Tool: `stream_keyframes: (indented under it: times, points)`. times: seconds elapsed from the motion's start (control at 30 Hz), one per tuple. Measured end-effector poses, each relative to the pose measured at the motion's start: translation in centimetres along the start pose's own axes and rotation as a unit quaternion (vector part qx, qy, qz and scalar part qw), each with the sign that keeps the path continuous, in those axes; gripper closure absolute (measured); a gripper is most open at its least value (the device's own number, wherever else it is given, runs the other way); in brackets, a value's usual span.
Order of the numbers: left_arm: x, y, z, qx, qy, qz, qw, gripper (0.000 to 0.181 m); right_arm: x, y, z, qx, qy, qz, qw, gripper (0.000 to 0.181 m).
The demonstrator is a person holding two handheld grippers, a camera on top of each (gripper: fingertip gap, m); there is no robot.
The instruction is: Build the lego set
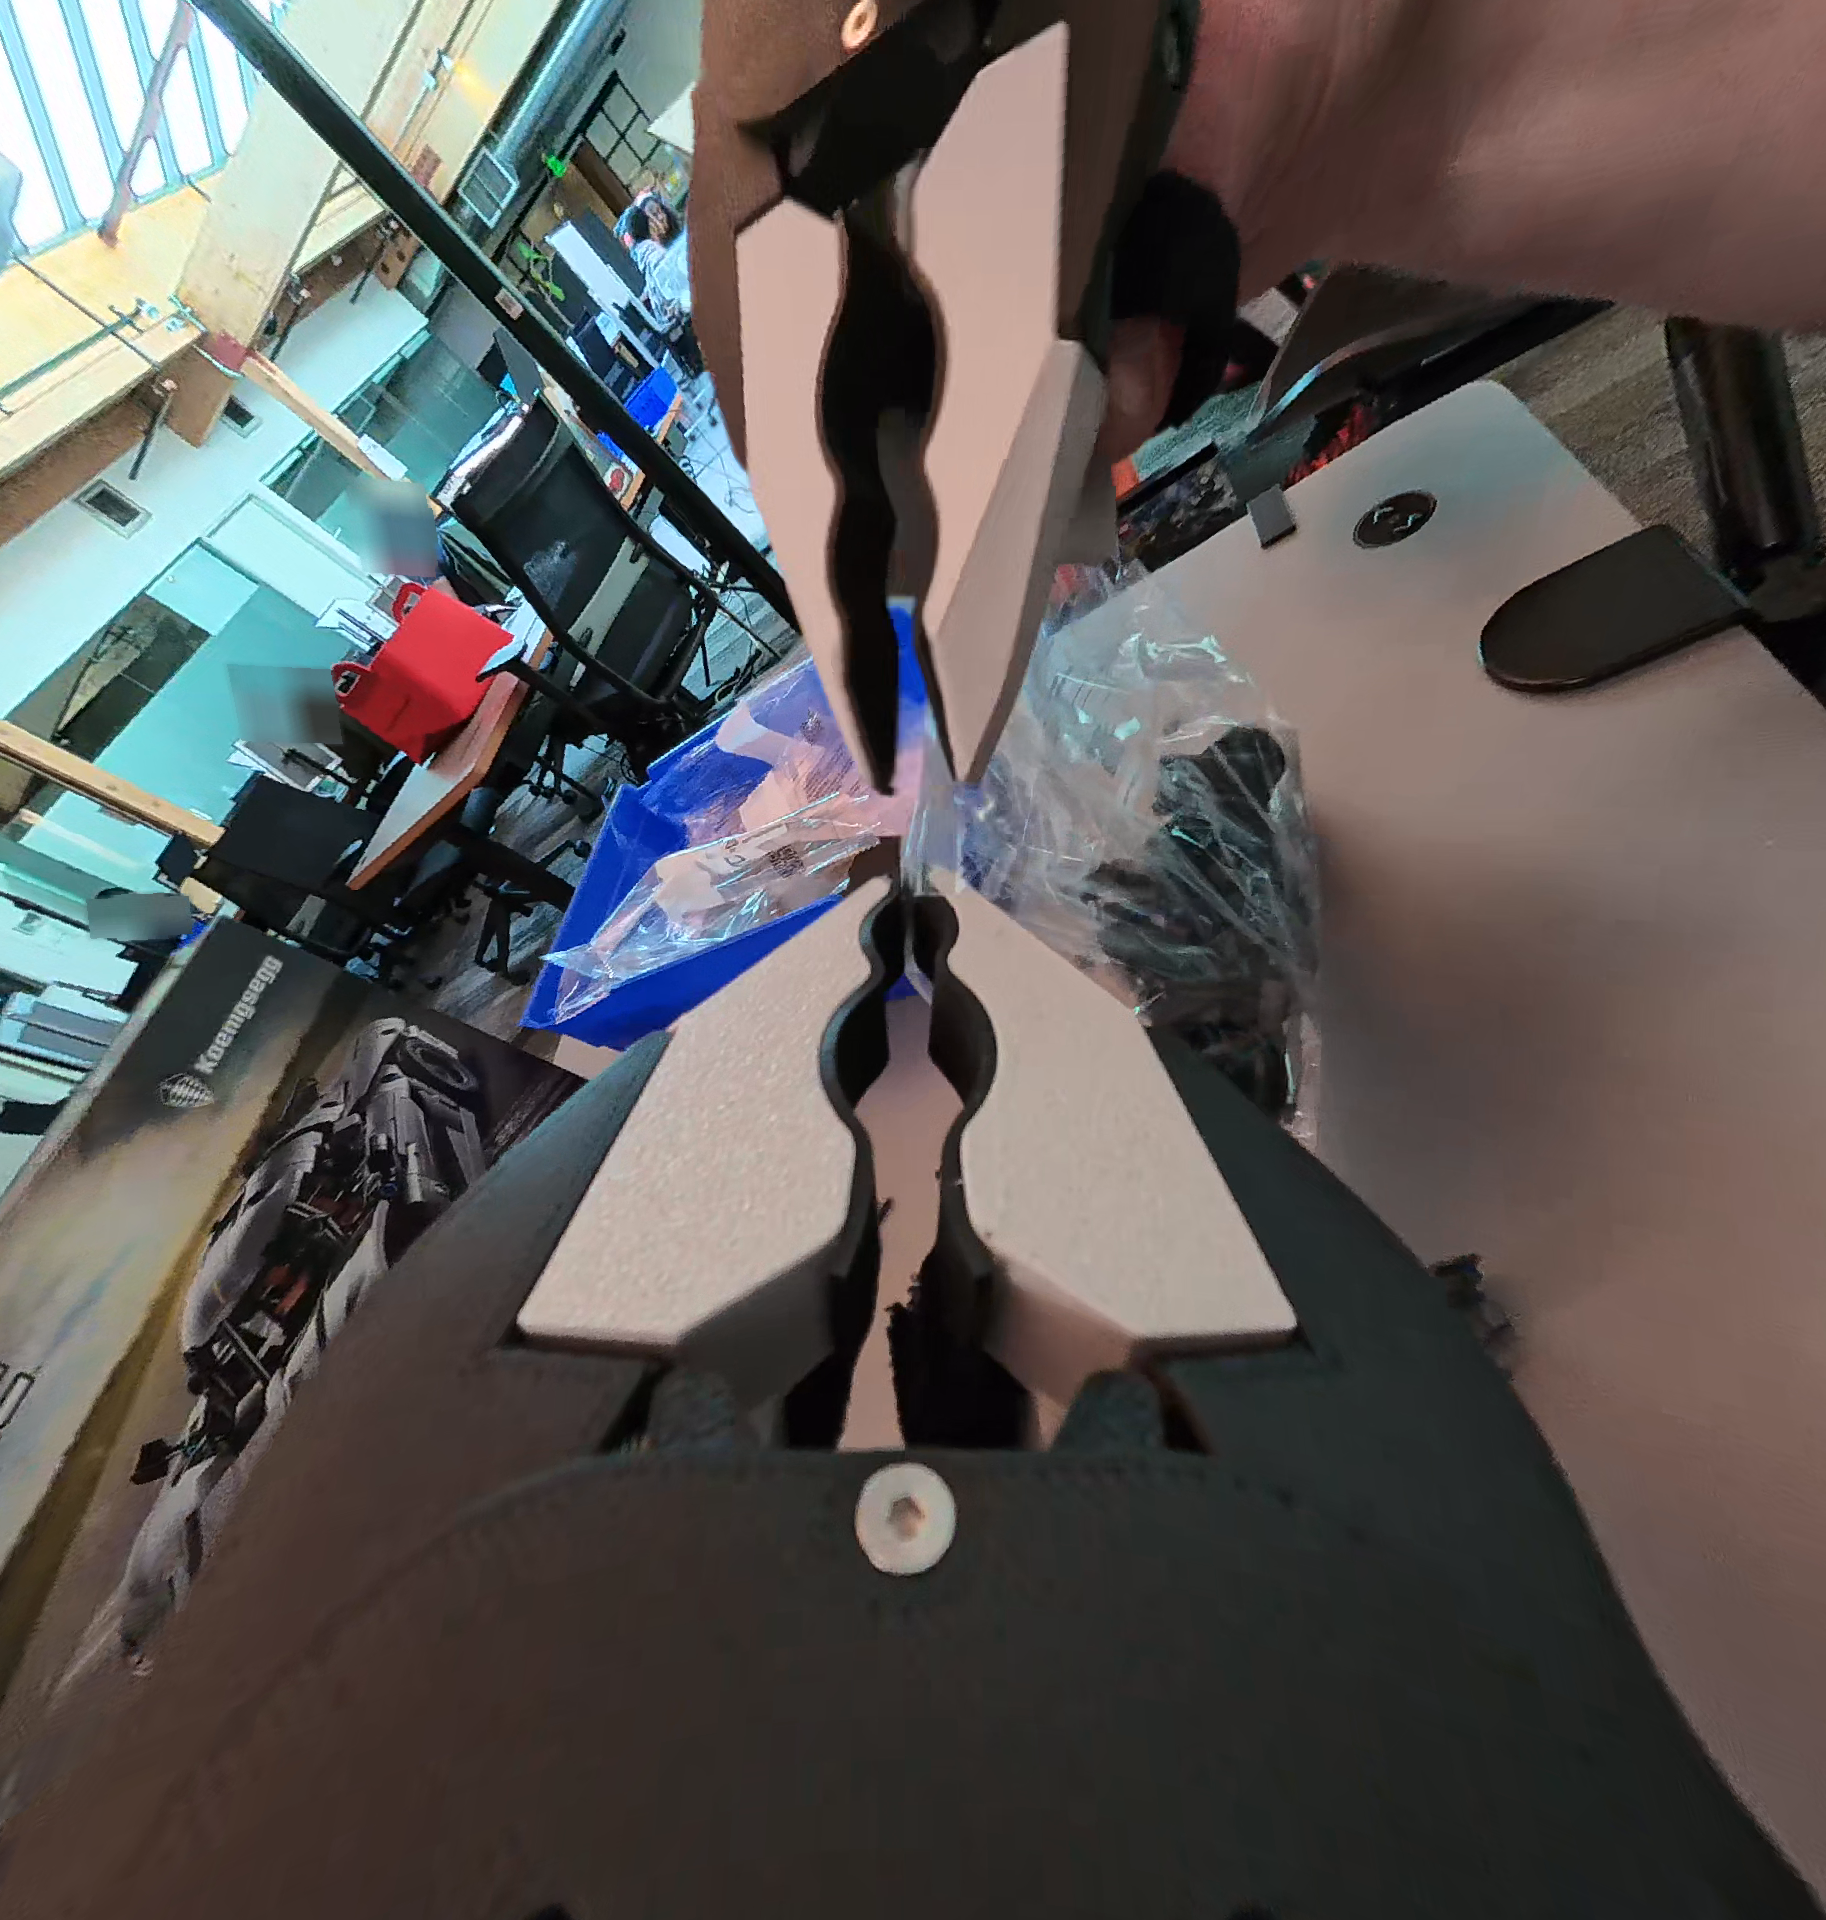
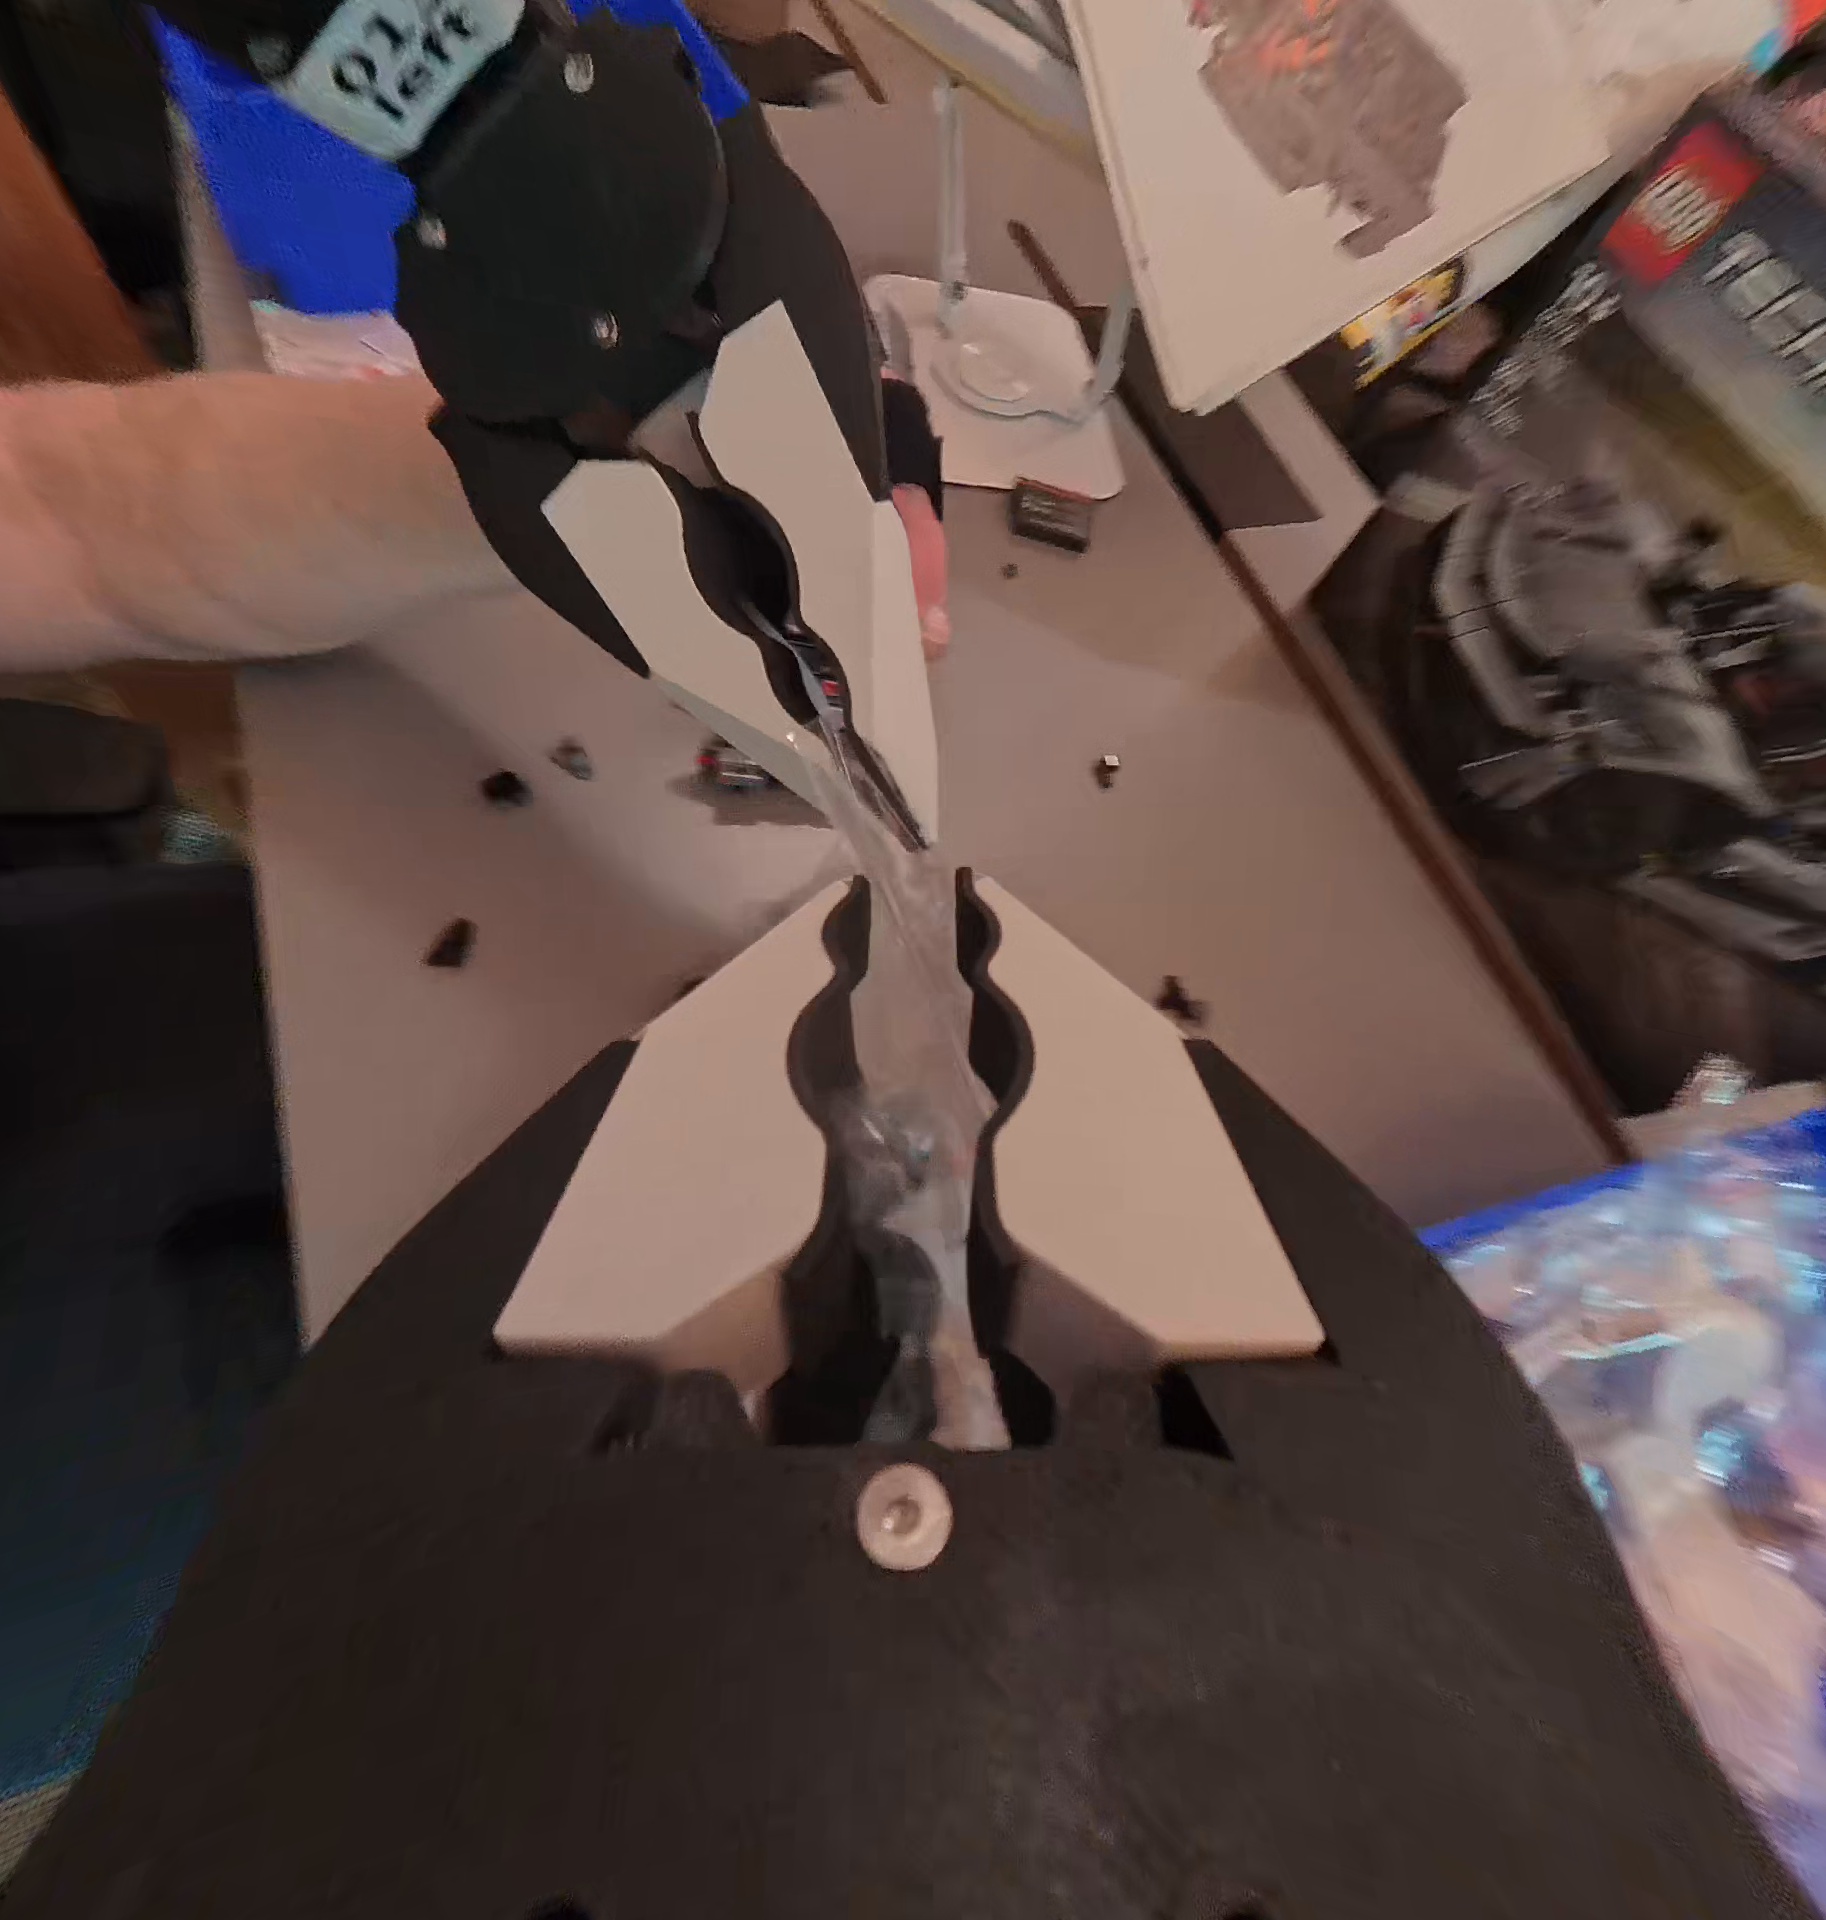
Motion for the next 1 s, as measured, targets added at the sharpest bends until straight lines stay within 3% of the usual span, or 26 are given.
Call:
stream_keyframes:
  times: [0.13,0.27,0.37,0.47,0.73,1.0]
  points:
    - [-0.3,0.2,0.2,0.005,0.017,-0.008,1.000,0.181,-0.5,0.4,1.9,0.122,0.148,-0.007,0.982,0.161]
    - [-0.3,0.2,0.4,0.016,0.048,-0.014,0.999,0.181,-0.2,-0.7,4.4,0.238,0.312,0.024,0.919,0.164]
    - [-0.2,0.1,0.5,0.019,0.059,-0.011,0.998,0.181,0.2,-1.8,4.9,0.302,0.369,0.056,0.877,0.163]
    - [-0.1,0.1,0.5,0.022,0.062,-0.009,0.998,0.181,0.2,-2.1,4.7,0.341,0.393,0.061,0.852,0.164]
    - [-0.1,0.1,0.3,0.028,0.059,-0.008,0.998,0.181,0.4,-1.8,4.4,0.326,0.383,0.051,0.863,0.181]
    - [-0.2,0.0,0.2,0.025,0.049,-0.011,0.998,0.181,-0.5,-0.5,4.2,0.274,0.307,0.022,0.911,0.181]
Point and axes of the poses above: each gripper's, where its closed fingertips meet, y back along the fingers, x out of its underside, z = x × y across the jaws, the point moved 7 cm from there along y, back along the fingers, and after that the axes turned 3 degrees about -x, right-handed, at the moved point
